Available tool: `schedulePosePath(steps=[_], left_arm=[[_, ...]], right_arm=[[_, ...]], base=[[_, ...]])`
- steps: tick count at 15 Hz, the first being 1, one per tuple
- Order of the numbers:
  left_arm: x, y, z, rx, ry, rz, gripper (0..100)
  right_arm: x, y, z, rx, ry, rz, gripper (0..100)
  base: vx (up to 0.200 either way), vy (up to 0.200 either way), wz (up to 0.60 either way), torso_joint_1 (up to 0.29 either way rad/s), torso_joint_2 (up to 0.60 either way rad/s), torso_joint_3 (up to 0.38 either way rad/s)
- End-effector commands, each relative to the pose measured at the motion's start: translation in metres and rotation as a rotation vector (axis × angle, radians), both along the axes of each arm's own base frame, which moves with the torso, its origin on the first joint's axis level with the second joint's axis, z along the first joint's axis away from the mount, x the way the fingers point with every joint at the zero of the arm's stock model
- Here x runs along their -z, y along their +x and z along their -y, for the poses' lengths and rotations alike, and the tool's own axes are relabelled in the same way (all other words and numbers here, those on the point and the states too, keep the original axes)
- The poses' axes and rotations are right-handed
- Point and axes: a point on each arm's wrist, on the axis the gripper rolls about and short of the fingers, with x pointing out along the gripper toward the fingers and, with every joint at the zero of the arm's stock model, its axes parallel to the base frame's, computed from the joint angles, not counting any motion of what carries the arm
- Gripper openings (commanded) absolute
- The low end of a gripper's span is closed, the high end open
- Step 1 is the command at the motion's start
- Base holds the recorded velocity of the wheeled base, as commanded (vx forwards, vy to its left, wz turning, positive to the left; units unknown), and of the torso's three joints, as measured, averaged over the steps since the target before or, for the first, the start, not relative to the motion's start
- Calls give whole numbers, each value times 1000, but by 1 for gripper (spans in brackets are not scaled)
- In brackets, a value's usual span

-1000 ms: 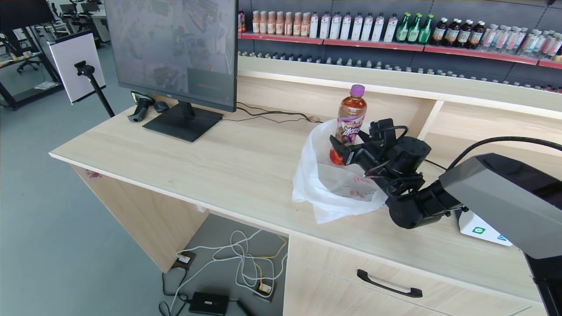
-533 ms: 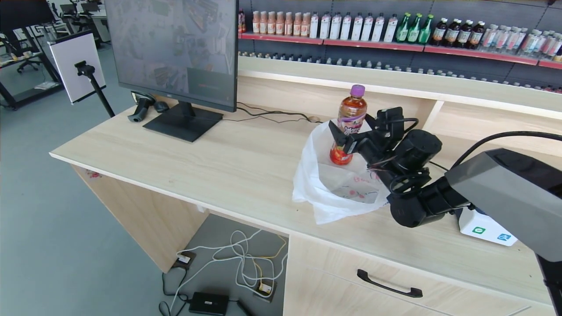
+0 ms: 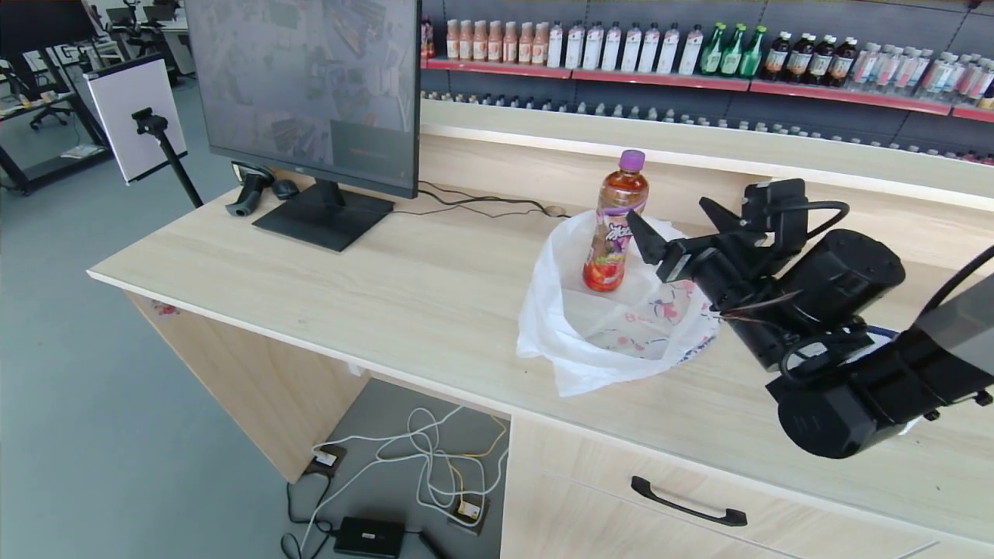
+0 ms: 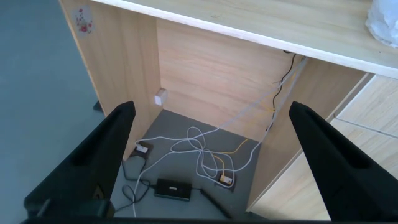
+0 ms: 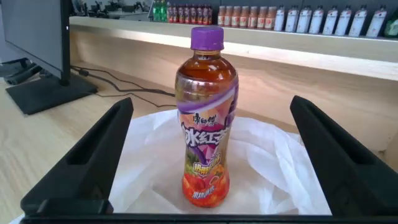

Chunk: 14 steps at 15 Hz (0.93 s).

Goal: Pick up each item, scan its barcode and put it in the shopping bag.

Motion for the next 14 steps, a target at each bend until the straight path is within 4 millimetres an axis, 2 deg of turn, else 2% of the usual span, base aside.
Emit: schedulePosePath(steps=[1, 4, 9, 14], left_arm=[[0, 0, 0, 0, 0, 0, 100], [0, 0, 0, 0, 1, 2, 100], [0, 0, 0, 0, 0, 0, 100], [0, 0, 0, 0, 1, 3, 100]], right_arm=[[-23, -36, 12, 9, 0, 36, 100], [-20, -67, 14, -27, 1, -6, 100], [-41, -85, 22, -47, 67, 45, 100], [-39, -93, 27, -39, 65, 31, 100]], base=[[0, 0, 0, 0, 0, 0], [0, 0, 0, 0, 0, 0], [0, 0, 0, 0, 0, 0], [0, 0, -600, 2, -4, 4]])
